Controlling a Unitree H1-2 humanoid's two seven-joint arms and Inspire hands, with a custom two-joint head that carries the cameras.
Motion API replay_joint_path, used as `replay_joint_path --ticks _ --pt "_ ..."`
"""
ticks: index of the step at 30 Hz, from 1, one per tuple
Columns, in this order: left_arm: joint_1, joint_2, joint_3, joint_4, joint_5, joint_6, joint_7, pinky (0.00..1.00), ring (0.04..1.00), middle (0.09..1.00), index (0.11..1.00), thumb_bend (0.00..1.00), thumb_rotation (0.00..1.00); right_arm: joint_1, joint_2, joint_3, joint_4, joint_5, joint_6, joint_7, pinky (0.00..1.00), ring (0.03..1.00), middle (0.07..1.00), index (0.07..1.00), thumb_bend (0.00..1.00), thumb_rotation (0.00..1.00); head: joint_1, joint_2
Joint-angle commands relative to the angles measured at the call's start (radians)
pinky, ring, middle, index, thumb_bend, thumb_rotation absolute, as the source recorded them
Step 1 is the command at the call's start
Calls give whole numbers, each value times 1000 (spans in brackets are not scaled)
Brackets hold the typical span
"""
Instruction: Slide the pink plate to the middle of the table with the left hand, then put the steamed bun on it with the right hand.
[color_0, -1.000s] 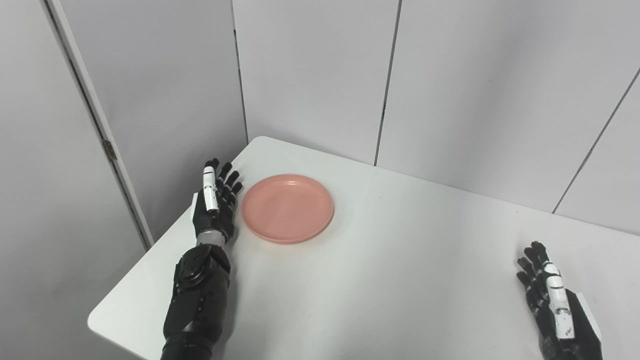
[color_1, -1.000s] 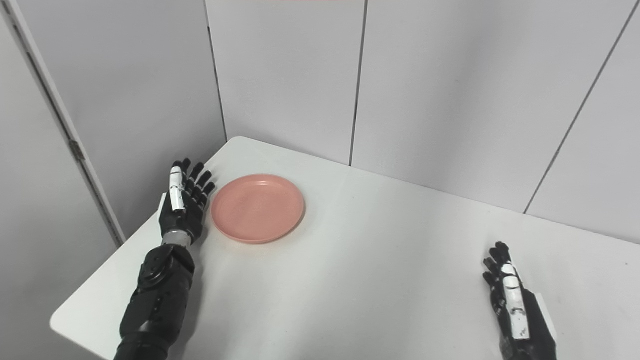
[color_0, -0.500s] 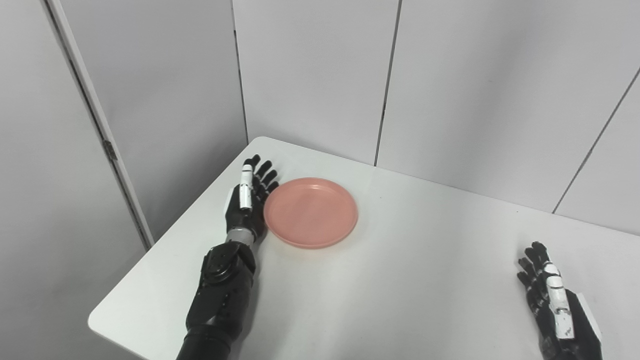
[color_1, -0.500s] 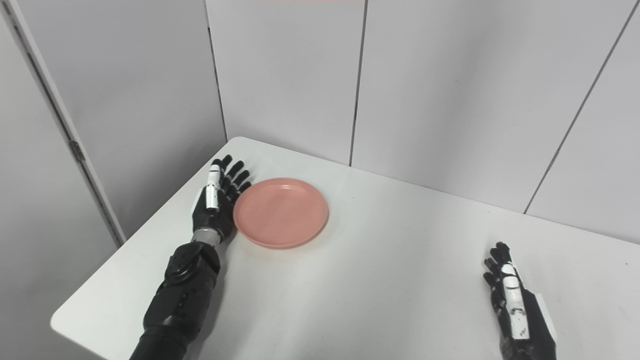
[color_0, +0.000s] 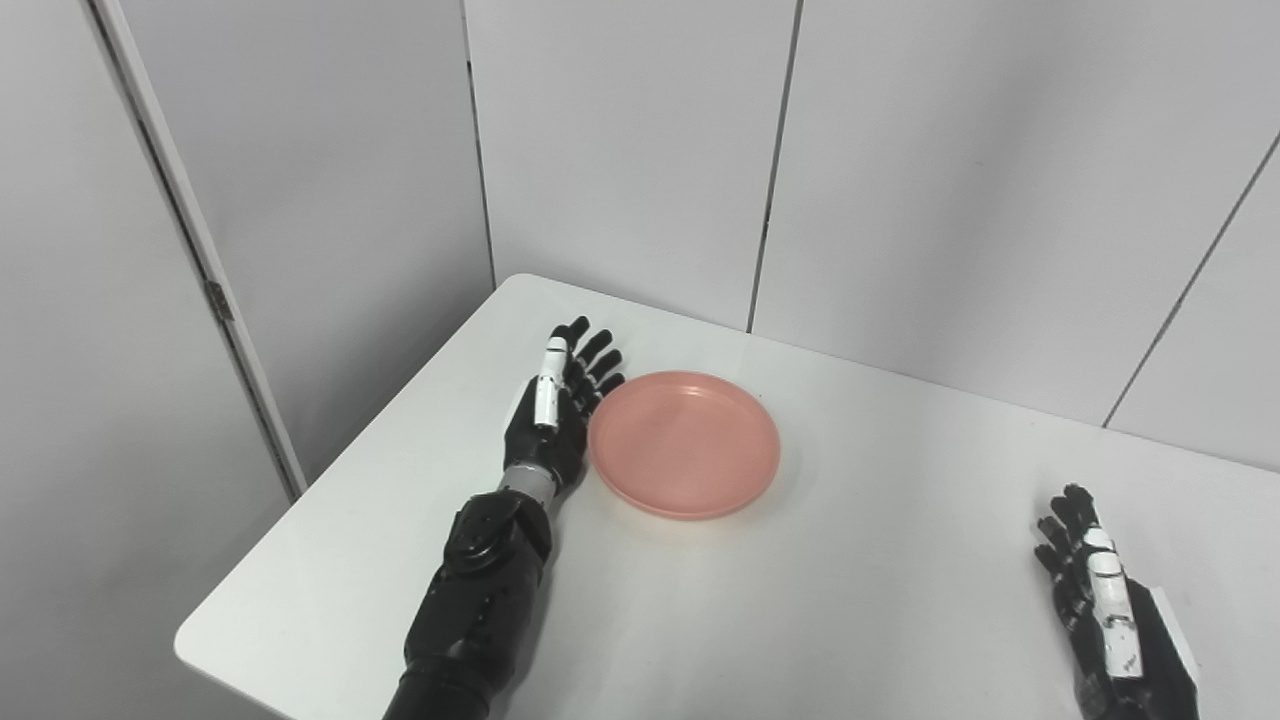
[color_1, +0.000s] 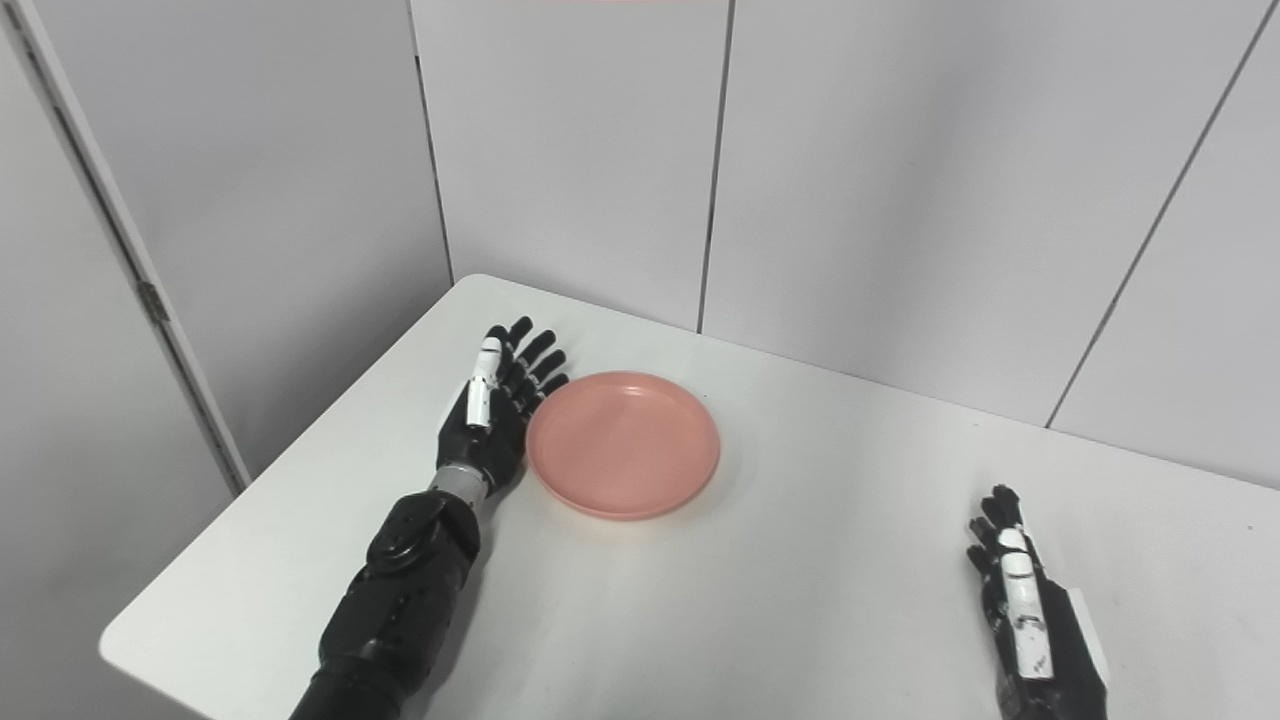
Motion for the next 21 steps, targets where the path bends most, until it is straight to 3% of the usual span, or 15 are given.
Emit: replay_joint_path --ticks 1,12,21 --pt "46 -29 -27 19 15 93 0 918 922 920 933 436 994 37 8 11 38 -9 34 4 1000 1000 1000 1000 173 1000 -8 3" --pt "83 -88 -119 -53 8 177 -39 963 949 949 960 410 1000 33 21 14 76 -22 11 -10 1000 1000 1000 1000 240 1000 -96 4" --pt "100 -105 -158 -25 6 186 -118 999 976 988 997 387 1000 32 41 15 101 -42 -10 -20 1000 993 992 999 286 1000 -177 10"
